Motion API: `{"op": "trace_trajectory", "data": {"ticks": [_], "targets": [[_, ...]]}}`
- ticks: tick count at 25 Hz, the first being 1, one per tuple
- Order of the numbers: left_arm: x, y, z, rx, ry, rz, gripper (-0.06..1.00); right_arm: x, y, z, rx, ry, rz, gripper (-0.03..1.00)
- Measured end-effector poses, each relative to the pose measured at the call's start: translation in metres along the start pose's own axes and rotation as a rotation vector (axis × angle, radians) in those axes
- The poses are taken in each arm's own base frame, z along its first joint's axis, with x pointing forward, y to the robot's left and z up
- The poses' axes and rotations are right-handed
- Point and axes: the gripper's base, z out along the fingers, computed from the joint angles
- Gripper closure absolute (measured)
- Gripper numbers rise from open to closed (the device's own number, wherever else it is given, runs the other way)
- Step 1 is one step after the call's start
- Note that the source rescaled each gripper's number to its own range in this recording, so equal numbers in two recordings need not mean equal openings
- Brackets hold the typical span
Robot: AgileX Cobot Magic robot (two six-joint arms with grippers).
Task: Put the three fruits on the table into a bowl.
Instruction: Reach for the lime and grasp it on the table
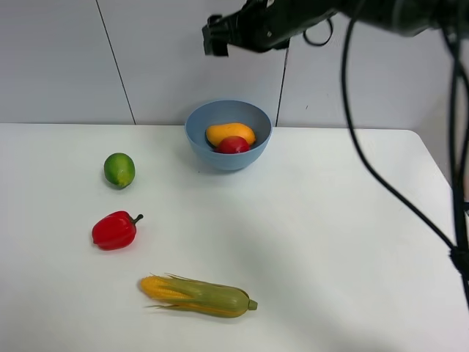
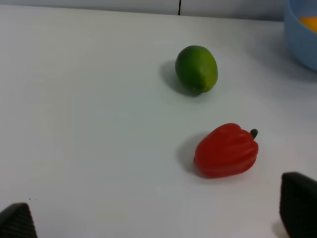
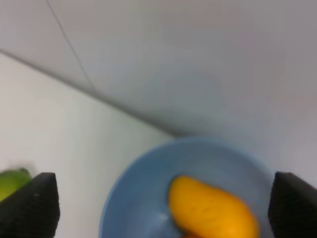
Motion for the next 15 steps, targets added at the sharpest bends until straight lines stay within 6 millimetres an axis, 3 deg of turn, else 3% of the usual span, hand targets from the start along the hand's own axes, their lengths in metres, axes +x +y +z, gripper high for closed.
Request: {"op": "trace_trajectory", "data": {"ticks": [5,8,10,12,15], "targets": [[0.000,0.000,0.000,0.000,0.000,0.000,-0.06,-0.045,0.001,-0.114,0.062,-0.167,-0.105,0.52],[0.000,0.000,0.000,0.000,0.000,0.000,-0.06,-0.048,-0.010,-0.188,0.119,-0.268,-0.100,0.52],[0.000,0.000,0.000,0.000,0.000,0.000,-0.06,-0.033,-0.021,-0.235,0.167,-0.311,-0.072,0.52],[0.000,0.000,0.000,0.000,0.000,0.000,-0.06,-0.008,-0.029,-0.269,0.216,-0.323,-0.037,0.52],[0.000,0.000,0.000,0.000,0.000,0.000,-0.06,0.047,-0.037,-0.309,0.306,-0.301,0.003,0.52]]}}
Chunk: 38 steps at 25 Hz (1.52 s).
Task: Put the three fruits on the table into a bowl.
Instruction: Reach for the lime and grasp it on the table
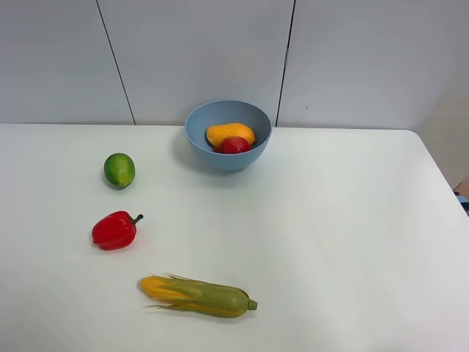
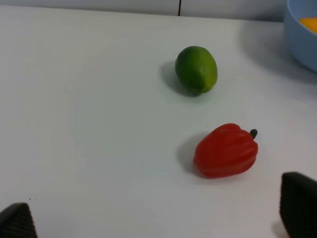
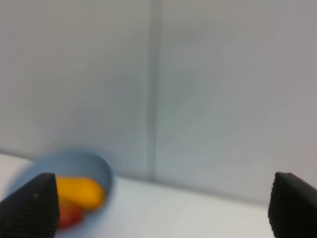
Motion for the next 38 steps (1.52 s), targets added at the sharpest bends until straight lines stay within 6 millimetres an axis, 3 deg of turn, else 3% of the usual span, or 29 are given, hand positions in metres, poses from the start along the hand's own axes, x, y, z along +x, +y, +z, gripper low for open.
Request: {"op": "trace_trajectory", "data": {"ticks": [2,5,9,13,16,22,38], "targets": [[0.000,0.000,0.000,0.000,0.000,0.000,-0.06,0.029,-0.010,-0.035,0.069,0.011,0.017,0.52],[0.000,0.000,0.000,0.000,0.000,0.000,-0.06,0.082,-0.013,-0.073,0.149,0.065,0.042,0.52],[0.000,0.000,0.000,0.000,0.000,0.000,-0.06,0.153,-0.006,-0.103,0.185,0.159,0.063,0.52],[0.000,0.000,0.000,0.000,0.000,0.000,-0.06,0.193,0.001,-0.128,0.190,0.122,0.063,0.52],[0.000,0.000,0.000,0.000,0.000,0.000,-0.06,0.200,0.004,-0.138,0.180,0.107,0.072,0.52],[0.000,0.000,0.000,0.000,0.000,0.000,-0.06,0.214,0.007,-0.135,0.147,0.224,0.101,0.52],[0.000,0.000,0.000,0.000,0.000,0.000,-0.06,0.215,0.007,-0.134,0.148,0.224,0.107,0.52]]}}
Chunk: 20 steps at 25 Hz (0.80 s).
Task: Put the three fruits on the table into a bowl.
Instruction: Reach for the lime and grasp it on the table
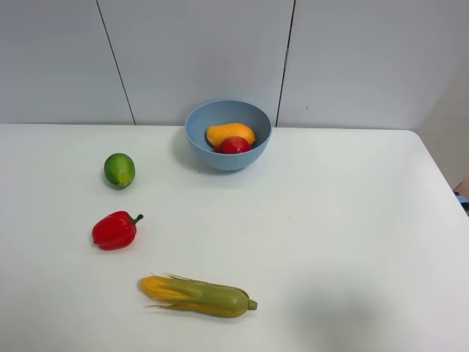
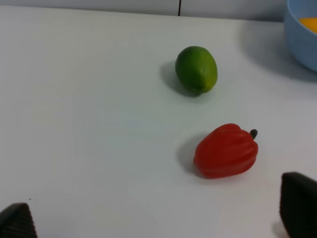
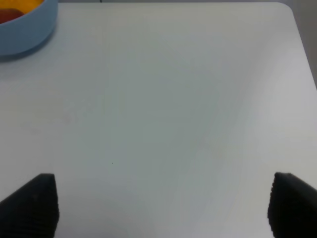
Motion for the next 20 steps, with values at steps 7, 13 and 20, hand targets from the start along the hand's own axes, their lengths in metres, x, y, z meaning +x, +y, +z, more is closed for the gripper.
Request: {"op": "trace_trajectory", "data": {"ticks": [7,13,20], "targets": [[0.000,0.000,0.000,0.000,0.000,0.000,-0.06,0.000,0.000,0.000,0.000,0.000,0.000,0.52],[-0.006,0.001,0.012,-0.007,0.080,-0.004,-0.06,0.000,0.000,0.000,0.000,0.000,0.000,0.52],[-0.057,0.001,0.086,0.012,0.261,-0.025,-0.06,0.000,0.000,0.000,0.000,0.000,0.000,0.52]]}}
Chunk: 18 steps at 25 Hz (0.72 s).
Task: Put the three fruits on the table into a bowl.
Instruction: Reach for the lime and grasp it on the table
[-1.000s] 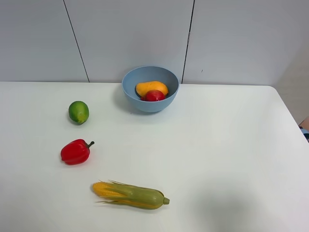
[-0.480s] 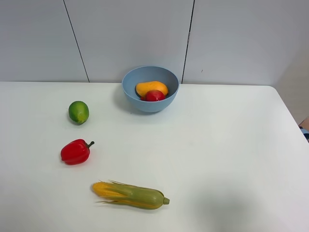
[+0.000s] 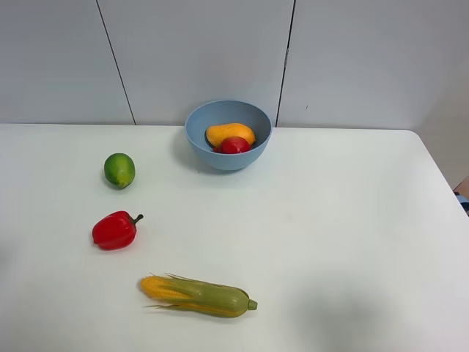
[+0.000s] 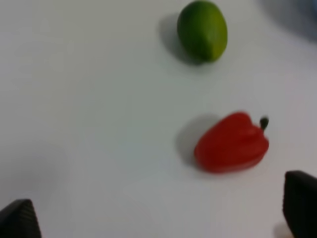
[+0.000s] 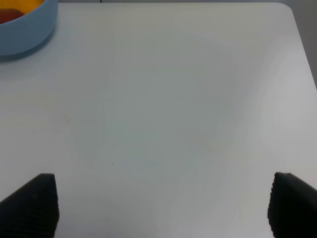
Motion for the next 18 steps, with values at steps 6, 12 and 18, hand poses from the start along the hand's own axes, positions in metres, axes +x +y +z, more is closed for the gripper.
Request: {"op": "trace_trajectory", "data": {"ticks": [6,12,18], "targets": [[-0.061,0.000,0.078,0.048,-0.011,-0.050,-0.06,0.000,0.000,0.000,0.000,0.000,0.000,0.52],[-0.081,-0.017,0.170,0.082,0.111,0.115,-0.06,0.000,0.000,0.000,0.000,0.000,0.000,0.52],[-0.091,-0.047,0.247,0.137,0.218,0.180,-0.06,0.000,0.000,0.000,0.000,0.000,0.000,0.52]]}}
